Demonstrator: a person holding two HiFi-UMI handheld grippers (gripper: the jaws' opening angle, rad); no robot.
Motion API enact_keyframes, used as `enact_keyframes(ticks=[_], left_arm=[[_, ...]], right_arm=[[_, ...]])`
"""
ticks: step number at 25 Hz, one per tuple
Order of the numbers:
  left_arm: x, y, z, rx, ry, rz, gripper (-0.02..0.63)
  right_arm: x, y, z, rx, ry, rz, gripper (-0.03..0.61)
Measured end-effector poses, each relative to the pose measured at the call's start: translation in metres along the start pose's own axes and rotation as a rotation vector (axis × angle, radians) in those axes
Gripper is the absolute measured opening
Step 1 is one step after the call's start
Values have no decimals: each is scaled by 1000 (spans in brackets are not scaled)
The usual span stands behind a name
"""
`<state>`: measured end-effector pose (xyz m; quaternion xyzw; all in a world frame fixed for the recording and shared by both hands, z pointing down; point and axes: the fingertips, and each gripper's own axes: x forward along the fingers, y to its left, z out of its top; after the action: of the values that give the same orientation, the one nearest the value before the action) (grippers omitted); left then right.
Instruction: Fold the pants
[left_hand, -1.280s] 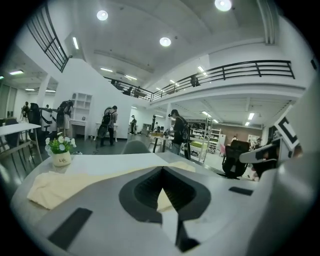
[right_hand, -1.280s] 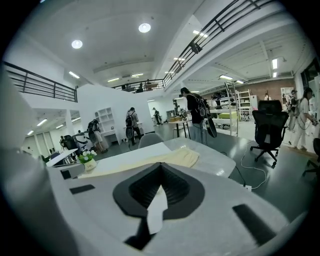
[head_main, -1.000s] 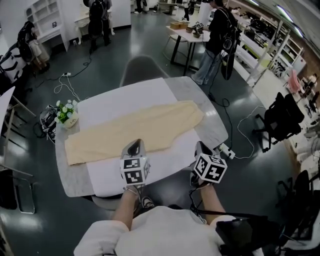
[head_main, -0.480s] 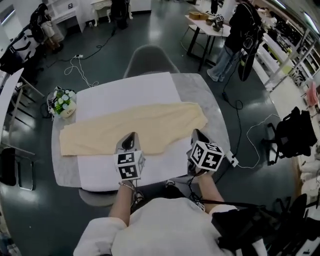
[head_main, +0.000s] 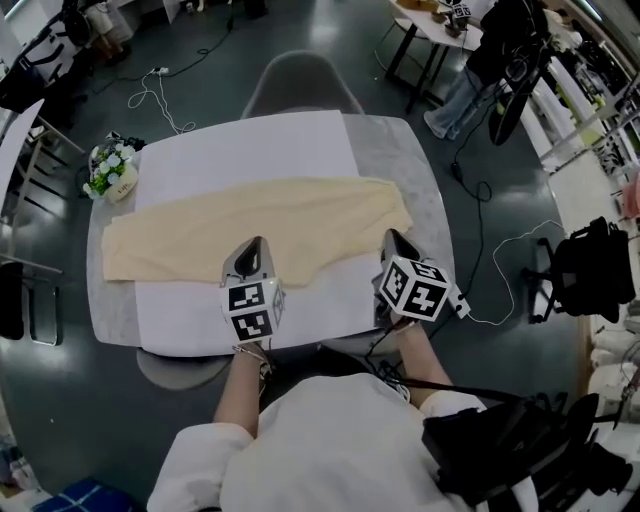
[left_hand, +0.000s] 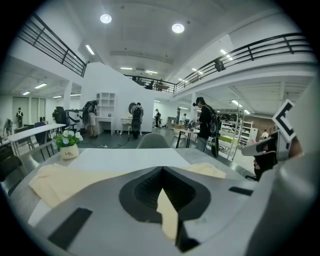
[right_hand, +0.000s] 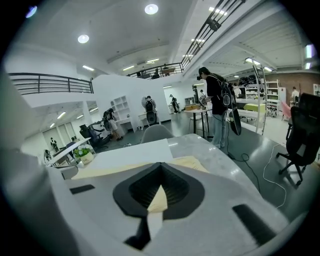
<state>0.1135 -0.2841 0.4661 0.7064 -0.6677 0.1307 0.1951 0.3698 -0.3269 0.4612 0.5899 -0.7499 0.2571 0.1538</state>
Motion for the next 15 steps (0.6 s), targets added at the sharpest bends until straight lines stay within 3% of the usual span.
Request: enact_keyframes(ticks=[9,15], left_arm=[[45,-47,-14,-8,40,-91,2],[82,-82,-28,19,93,-137,2]], right_arm=[[-21,-73,4,-1,24,-89,-8],[7,-126,0,-21,65,-114,-8]])
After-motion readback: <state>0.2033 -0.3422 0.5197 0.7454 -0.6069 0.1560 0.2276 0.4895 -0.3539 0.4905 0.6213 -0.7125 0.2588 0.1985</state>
